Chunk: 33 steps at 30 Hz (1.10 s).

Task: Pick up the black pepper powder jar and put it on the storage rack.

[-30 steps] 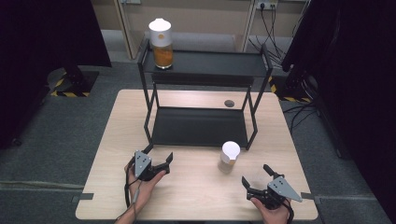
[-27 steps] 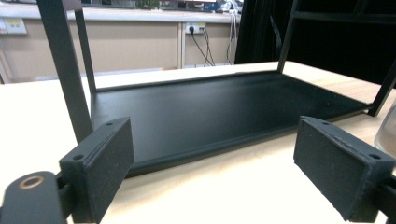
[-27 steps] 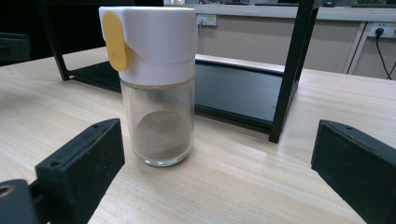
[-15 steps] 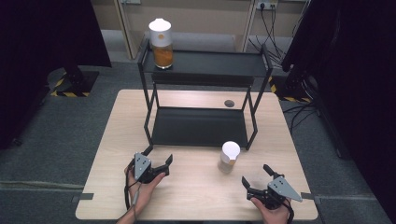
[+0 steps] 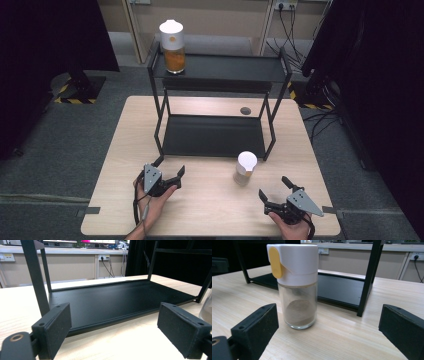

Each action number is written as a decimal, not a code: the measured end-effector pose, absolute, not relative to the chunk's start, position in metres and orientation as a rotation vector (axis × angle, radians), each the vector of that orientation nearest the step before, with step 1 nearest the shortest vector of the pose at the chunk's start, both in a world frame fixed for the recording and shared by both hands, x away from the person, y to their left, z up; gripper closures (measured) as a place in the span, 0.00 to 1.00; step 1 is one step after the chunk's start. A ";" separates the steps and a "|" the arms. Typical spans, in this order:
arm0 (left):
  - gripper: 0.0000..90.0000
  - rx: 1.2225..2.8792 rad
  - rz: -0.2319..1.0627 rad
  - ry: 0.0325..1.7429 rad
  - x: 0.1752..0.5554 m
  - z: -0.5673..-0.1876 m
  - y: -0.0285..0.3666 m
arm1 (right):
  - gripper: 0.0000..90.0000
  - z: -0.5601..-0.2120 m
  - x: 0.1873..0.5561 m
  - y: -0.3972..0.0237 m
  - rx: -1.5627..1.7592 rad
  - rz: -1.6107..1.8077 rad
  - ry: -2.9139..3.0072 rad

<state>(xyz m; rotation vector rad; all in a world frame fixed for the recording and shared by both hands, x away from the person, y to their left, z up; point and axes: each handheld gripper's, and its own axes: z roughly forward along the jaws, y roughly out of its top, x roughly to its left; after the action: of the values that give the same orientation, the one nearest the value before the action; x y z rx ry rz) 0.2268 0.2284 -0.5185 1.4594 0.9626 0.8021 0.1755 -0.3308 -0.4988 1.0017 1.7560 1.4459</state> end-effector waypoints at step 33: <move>0.13 1.455 0.790 0.972 0.228 -0.518 0.230 | 0.17 -0.465 0.225 -0.282 0.895 1.498 1.813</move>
<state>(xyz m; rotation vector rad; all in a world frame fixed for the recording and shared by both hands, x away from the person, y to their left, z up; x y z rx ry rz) 0.2279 0.2295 -0.5179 1.4555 0.9716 0.7900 0.2252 -0.2821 -0.4645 0.8953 1.8134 1.4978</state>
